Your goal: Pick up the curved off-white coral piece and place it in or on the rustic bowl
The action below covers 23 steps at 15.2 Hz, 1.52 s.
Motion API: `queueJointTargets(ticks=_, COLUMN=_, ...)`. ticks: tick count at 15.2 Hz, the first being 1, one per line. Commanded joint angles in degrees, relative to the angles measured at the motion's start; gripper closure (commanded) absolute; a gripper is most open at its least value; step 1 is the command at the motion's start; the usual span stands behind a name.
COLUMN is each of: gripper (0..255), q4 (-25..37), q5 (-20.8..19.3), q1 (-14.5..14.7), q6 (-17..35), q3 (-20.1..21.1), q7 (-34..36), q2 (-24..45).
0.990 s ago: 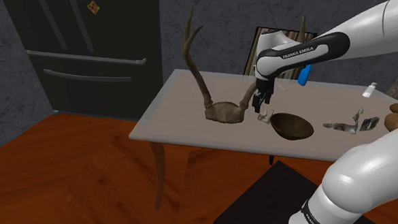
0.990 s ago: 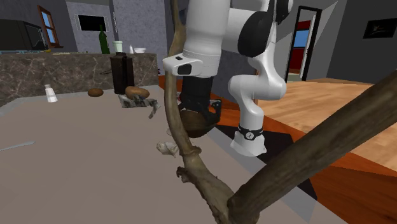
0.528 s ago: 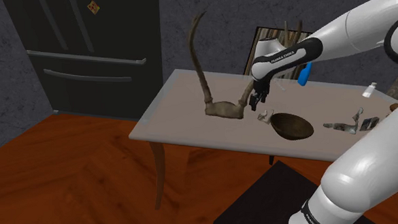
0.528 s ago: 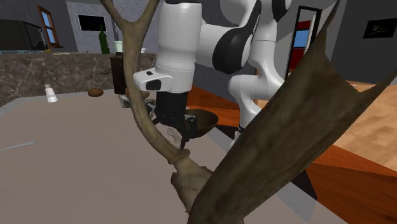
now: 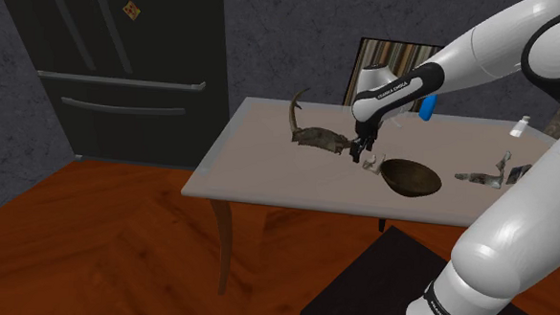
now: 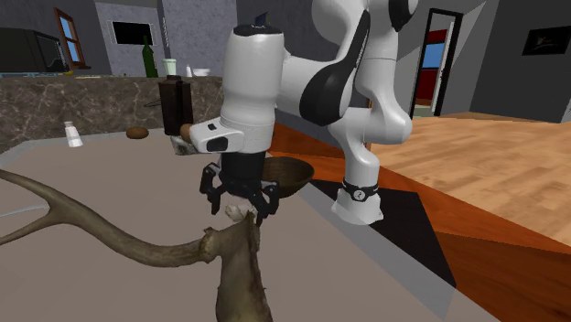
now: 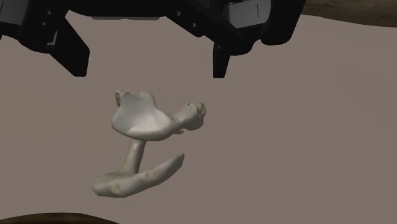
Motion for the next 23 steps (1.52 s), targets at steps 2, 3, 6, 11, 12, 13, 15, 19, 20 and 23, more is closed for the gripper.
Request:
queueJointTargets(ticks=2, gripper=0, q4=-0.06, q5=-0.01, q1=-0.01, q6=0.14, q3=-0.01, q7=0.01, q2=0.05)
queueJointTargets(ticks=3, gripper=0, q4=-0.06, q5=-0.01, q1=-0.01, q6=0.14, q3=-0.01, q7=0.01, q2=0.05)
queueJointTargets(ticks=6, gripper=0, q4=-0.06, q5=-0.01, q1=-0.01, q6=0.13, q3=-0.01, q7=0.01, q2=0.04)
queueJointTargets(ticks=11, gripper=255, q4=-0.06, q5=-0.01, q1=-0.01, q6=0.13, q3=-0.01, q7=0.01, q2=0.04)
queueJointTargets(ticks=12, gripper=255, q4=-0.06, q5=-0.01, q1=-0.01, q6=0.13, q3=-0.01, q7=0.01, q2=0.04)
queueJointTargets(ticks=13, gripper=255, q4=-0.06, q5=-0.01, q1=-0.01, q6=0.13, q3=-0.01, q7=0.01, q2=0.04)
queueJointTargets(ticks=15, gripper=255, q4=-0.06, q5=-0.01, q1=-0.01, q6=0.13, q3=-0.01, q7=0.01, q2=0.04)
queueJointTargets(ticks=19, gripper=0, q4=-1.73, q5=3.19, q1=-0.95, q6=-1.65, q3=-1.46, q7=-1.72, q2=-4.38)
queueJointTargets(ticks=20, gripper=0, q4=-2.48, q5=4.64, q1=-1.42, q6=-2.65, q3=-2.25, q7=-2.47, q2=-6.57)
queueJointTargets(ticks=23, gripper=0, q4=-3.89, q5=6.60, q1=-2.06, q6=-3.41, q3=-3.69, q7=-3.48, q2=-9.33)
